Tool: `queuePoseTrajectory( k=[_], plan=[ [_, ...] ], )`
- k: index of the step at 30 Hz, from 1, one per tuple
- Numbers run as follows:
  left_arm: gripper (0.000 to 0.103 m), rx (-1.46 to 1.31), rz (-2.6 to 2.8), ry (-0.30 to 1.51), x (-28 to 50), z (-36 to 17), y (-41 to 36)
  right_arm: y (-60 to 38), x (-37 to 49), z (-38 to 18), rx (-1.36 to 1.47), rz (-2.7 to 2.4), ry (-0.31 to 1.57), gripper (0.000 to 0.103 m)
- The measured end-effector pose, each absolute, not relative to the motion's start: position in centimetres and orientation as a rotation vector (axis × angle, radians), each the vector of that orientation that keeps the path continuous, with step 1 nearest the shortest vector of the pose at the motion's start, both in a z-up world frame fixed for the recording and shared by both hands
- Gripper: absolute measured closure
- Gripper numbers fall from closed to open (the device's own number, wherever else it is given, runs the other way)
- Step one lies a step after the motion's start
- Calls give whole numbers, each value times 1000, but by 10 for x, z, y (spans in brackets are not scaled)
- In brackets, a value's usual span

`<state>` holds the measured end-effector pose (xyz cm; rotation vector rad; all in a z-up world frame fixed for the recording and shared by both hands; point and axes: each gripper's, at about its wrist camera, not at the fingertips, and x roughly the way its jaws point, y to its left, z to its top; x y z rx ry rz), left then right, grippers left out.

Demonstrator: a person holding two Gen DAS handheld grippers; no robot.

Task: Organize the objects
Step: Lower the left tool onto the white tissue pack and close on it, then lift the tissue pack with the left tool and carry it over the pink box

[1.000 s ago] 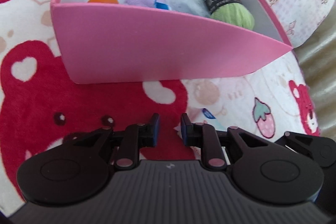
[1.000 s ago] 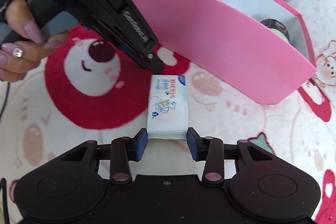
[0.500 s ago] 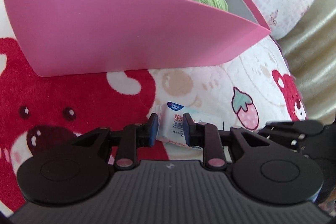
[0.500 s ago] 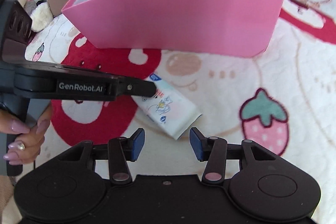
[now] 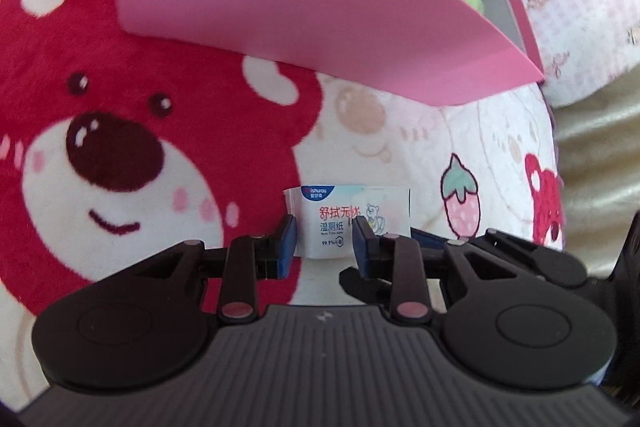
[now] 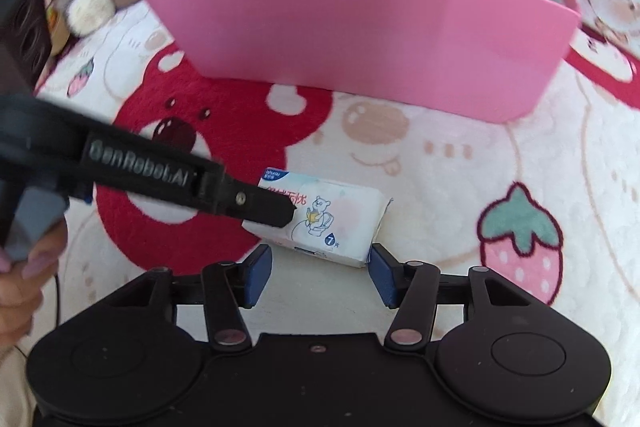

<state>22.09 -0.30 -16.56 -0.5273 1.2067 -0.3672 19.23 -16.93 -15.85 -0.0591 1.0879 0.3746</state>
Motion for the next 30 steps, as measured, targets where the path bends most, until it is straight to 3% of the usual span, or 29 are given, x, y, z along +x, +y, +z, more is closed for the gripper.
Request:
queuePoseTrajectory(
  k=[9, 19, 30],
  plan=[
    [77, -560, -334, 1215, 222, -175, -1, -164, 199, -168, -38, 359, 1084, 26],
    [76, -520, -314, 1186, 223, -172, -5, -149, 198, -180, -122, 324, 1001, 25],
    [75, -502, -312, 1144, 214, -157, 3, -145, 188, -157, -88, 346, 943, 26]
  ],
)
